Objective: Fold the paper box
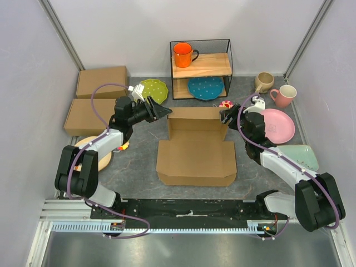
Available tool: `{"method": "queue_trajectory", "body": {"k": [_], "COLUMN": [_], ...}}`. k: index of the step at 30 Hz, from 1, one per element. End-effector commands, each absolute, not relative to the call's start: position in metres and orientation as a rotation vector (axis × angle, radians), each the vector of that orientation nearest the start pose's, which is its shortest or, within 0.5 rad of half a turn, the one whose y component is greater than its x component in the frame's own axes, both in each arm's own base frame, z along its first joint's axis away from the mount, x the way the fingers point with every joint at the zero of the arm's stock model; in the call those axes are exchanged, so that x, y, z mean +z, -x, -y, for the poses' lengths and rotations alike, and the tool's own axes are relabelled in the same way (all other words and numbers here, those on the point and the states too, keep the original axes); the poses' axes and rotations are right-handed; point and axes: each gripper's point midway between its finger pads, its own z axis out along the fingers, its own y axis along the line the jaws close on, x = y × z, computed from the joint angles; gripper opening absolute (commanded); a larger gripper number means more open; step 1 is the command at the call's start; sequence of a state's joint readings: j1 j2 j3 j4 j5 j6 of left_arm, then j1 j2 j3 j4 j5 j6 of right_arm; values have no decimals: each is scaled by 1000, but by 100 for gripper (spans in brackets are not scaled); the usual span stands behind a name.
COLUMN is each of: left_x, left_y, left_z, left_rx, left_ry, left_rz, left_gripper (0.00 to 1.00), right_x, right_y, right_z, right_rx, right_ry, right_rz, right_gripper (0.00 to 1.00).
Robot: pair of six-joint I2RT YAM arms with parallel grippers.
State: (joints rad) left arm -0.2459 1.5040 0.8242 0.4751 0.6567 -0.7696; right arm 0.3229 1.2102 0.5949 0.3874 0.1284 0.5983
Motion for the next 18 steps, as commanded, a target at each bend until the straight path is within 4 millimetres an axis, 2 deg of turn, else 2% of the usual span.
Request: {"method": "queue_trajectory", "body": {"k": [1,9,13,18], "left_x": [192,163,159,168], "left_y": [-361,-347,-346,-347], "left_z": [235,241,242,247], "left_rx": [-1344,-1334,-1345,-1376], "left_ry": [-46,-31,-16,-15], "left_rz": [-1943,-1998,-1997,-1974], "left_gripper": [51,46,47,49], "right_x": [128,111,100,97], "right_y": [-360,-351,-343,-341], "right_z": [-120,-120,-119,-123], "right_rx": [461,464,464,479], "right_ry": [-328,-328,-333,-331], "right_rz": [-1954,-1987,-2006,-2011], "right_gripper": [71,66,64,63]}}
